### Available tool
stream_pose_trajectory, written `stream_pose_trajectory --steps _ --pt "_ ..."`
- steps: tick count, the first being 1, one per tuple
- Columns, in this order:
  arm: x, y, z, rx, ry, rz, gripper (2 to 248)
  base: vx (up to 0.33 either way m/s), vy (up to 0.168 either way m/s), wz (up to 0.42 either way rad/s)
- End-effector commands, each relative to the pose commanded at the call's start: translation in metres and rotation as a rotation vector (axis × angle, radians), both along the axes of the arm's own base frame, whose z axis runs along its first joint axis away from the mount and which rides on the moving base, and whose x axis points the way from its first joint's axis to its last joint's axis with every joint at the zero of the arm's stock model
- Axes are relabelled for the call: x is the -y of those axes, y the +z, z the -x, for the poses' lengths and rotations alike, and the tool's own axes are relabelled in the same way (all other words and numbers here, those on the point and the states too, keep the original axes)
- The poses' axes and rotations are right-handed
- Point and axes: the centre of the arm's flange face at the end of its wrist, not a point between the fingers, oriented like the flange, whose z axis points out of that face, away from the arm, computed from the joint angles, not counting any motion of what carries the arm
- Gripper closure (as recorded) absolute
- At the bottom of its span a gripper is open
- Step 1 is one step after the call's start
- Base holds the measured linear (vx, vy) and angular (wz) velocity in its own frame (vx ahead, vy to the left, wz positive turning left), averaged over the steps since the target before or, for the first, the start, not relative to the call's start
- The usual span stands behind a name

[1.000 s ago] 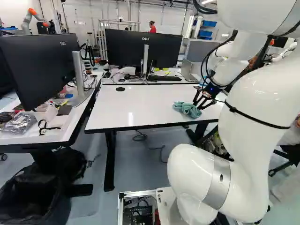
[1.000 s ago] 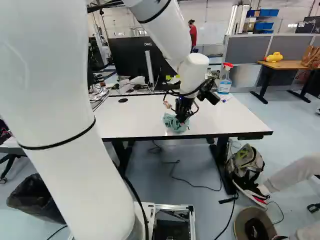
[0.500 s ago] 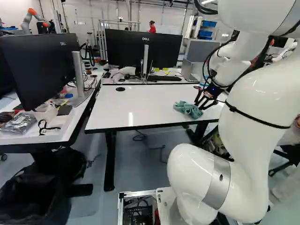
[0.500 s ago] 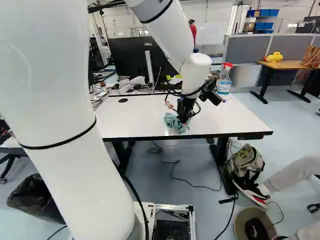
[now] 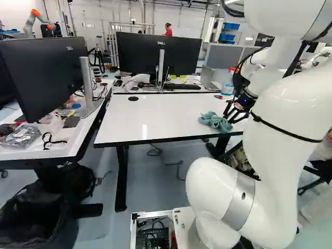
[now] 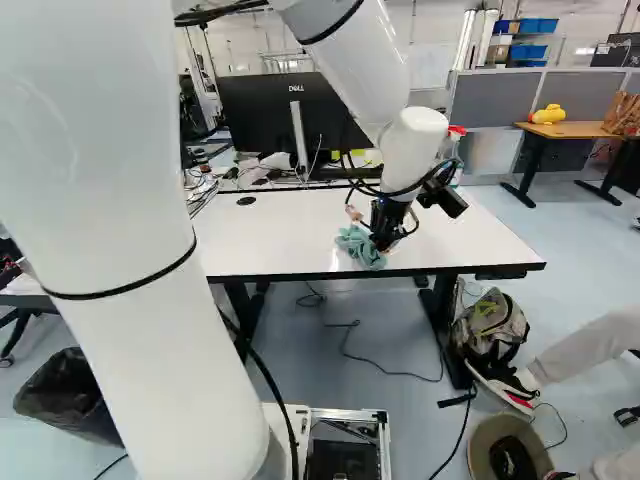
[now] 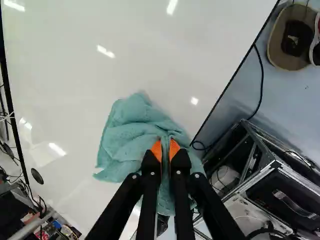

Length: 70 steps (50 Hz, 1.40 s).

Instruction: Clean the table with the green towel

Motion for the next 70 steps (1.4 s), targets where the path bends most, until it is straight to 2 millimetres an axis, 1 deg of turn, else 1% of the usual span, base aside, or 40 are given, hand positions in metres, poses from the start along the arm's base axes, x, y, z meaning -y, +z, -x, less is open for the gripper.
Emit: stream_pose_trajectory --steps 7,15,38,55,64,70 --pt "0.012 0.000 -0.006 0.003 -0.011 0.003 213 0.000 0.000 0.000" --pt "0.021 0.000 -0.018 0.008 -0.006 0.008 213 0.000 0.000 0.000" --pt "0.023 0.001 -0.065 0.024 0.051 0.021 213 0.000 0.000 0.000" --pt "0.018 0.001 -0.100 0.037 0.097 0.030 213 0.000 0.000 0.000" --pt "0.009 0.001 -0.117 0.042 0.128 0.034 213 0.000 0.000 0.000" --pt "0.000 0.001 -0.125 0.043 0.148 0.034 213 0.000 0.000 0.000"
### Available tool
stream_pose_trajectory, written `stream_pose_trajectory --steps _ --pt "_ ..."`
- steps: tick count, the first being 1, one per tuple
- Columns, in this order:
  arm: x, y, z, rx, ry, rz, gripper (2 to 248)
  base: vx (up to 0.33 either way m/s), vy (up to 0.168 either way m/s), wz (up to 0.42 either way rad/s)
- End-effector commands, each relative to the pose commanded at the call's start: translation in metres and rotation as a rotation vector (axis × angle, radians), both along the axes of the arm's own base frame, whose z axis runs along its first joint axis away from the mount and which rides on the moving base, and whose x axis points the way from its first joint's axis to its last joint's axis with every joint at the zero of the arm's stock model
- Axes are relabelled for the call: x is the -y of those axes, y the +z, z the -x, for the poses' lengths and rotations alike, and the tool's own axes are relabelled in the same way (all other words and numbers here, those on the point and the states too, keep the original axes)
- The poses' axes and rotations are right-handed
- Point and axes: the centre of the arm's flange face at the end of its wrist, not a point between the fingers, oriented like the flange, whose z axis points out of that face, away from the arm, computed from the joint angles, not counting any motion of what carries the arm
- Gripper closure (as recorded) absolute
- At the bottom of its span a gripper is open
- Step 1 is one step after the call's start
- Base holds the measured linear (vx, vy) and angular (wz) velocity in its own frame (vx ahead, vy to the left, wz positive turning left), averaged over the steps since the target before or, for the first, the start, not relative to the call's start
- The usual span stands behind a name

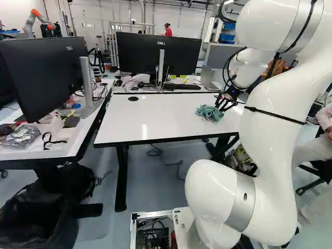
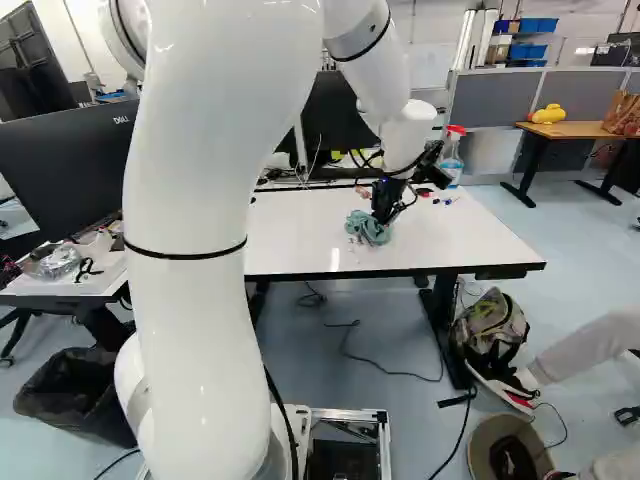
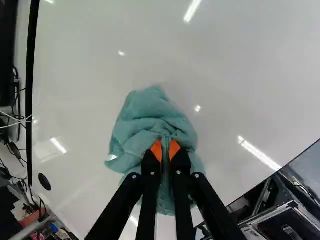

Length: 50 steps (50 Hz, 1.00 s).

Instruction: Clean the table with the green towel

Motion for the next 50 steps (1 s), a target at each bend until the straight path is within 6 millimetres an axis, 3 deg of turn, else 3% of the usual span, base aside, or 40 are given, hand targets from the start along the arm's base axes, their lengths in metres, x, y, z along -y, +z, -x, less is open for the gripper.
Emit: stream_pose_trajectory --steps 21,50 --pt "-0.038 0.000 0.001 -0.012 0.056 -0.007 213 0.000 0.000 0.000" --pt "-0.083 0.000 0.034 -0.036 0.099 -0.022 213 0.000 0.000 0.000"
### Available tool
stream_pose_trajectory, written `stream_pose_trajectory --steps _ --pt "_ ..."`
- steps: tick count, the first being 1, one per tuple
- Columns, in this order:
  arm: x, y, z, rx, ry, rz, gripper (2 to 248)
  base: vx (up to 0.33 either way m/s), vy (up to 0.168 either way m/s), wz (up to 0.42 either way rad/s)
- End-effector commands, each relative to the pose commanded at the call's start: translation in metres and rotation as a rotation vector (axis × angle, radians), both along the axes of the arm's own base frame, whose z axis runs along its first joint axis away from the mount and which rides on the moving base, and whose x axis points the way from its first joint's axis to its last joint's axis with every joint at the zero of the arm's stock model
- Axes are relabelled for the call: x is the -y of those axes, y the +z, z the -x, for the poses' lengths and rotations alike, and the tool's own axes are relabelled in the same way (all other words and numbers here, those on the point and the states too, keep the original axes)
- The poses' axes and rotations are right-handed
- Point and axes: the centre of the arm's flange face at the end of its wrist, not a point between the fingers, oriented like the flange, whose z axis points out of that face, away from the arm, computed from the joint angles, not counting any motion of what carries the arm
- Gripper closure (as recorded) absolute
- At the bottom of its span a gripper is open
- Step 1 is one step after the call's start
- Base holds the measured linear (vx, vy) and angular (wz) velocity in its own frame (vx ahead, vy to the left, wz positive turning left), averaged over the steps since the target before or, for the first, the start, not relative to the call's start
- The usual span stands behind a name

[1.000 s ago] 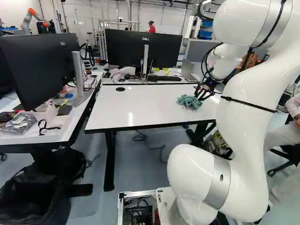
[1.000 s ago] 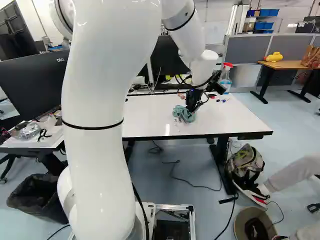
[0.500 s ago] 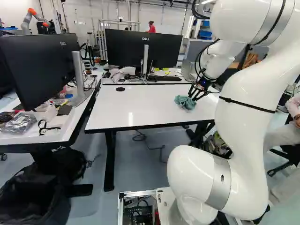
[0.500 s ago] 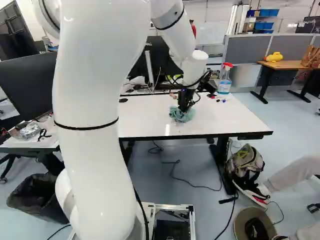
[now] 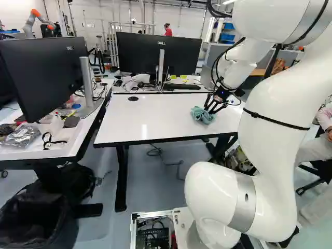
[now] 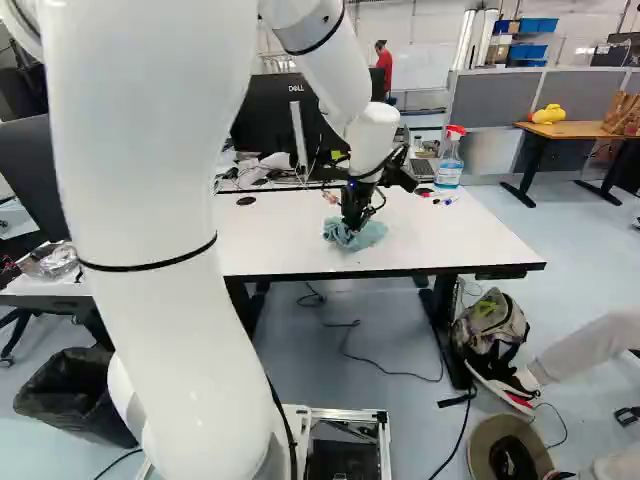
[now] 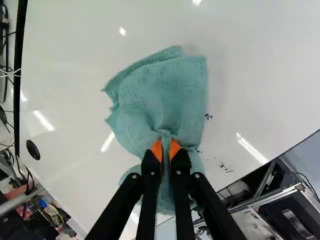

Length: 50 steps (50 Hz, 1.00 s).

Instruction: Clean the table with the green towel

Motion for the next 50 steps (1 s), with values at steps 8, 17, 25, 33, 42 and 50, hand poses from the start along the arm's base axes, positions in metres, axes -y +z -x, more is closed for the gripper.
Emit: stream_pose_trajectory --steps 8,17,25,33,42,50 --pt "-0.009 0.000 0.014 -0.006 0.002 -0.003 213 0.000 0.000 0.000" --pt "-0.016 -0.001 0.031 -0.013 -0.001 -0.007 213 0.000 0.000 0.000" --pt "-0.021 -0.001 0.048 -0.017 -0.010 -0.010 213 0.000 0.000 0.000" --pt "-0.022 -0.002 0.065 -0.021 -0.027 -0.012 213 0.000 0.000 0.000" --pt "-0.017 -0.002 0.083 -0.023 -0.058 -0.013 213 0.000 0.000 0.000" --pt "-0.005 -0.002 0.089 -0.022 -0.090 -0.013 213 0.000 0.000 0.000"
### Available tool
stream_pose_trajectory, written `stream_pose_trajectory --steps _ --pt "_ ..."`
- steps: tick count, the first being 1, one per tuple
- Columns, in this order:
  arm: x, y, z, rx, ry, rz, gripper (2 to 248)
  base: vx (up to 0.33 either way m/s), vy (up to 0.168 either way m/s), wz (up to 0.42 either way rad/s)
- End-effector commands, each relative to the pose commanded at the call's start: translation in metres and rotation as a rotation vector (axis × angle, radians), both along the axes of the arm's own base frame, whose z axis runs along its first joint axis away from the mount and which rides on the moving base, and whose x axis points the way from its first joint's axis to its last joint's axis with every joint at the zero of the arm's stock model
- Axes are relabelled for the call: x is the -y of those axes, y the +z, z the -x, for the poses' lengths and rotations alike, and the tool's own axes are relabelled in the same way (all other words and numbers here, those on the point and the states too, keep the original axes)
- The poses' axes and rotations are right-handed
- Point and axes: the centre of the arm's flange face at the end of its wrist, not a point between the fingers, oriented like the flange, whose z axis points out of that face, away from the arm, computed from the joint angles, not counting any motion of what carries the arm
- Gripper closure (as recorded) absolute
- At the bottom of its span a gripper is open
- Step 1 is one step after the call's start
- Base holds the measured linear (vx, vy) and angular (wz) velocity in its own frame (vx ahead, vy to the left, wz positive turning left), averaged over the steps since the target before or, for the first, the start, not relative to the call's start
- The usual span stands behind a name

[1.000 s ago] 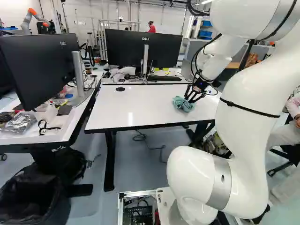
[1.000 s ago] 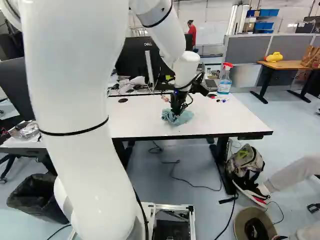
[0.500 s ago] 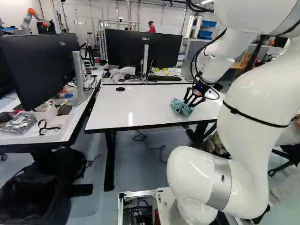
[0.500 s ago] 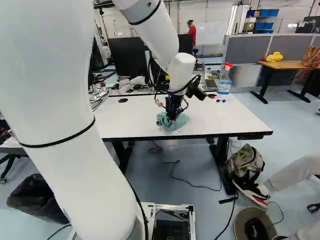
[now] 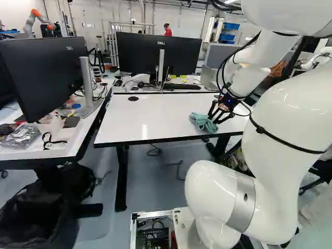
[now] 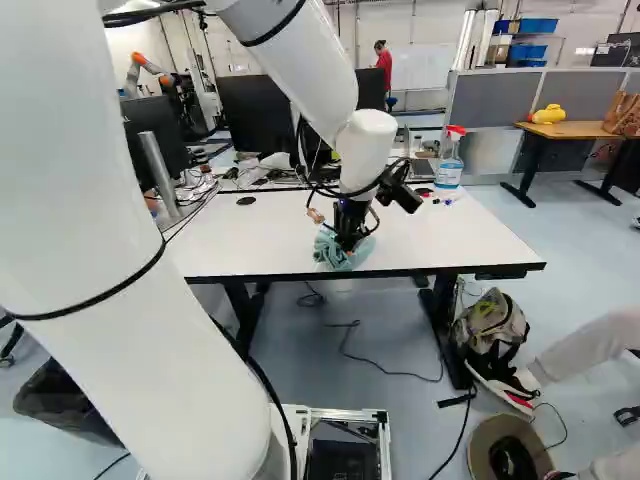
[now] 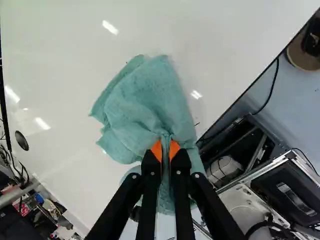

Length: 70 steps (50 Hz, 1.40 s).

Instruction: Clean the table with the green towel

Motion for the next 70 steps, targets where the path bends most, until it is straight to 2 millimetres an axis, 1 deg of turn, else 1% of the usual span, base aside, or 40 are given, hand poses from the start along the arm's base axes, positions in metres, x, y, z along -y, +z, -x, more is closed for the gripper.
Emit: stream_pose_trajectory --steps 13,26,46,70 --pt "0.024 0.000 -0.003 0.002 -0.043 0.001 213 0.000 0.000 0.000" --pt "0.040 0.001 -0.022 0.007 -0.046 0.005 213 0.000 0.000 0.000" --pt "0.051 0.002 -0.062 0.020 -0.016 0.014 213 0.000 0.000 0.000" --pt "0.051 0.002 -0.111 0.040 0.033 0.026 213 0.000 0.000 0.000"
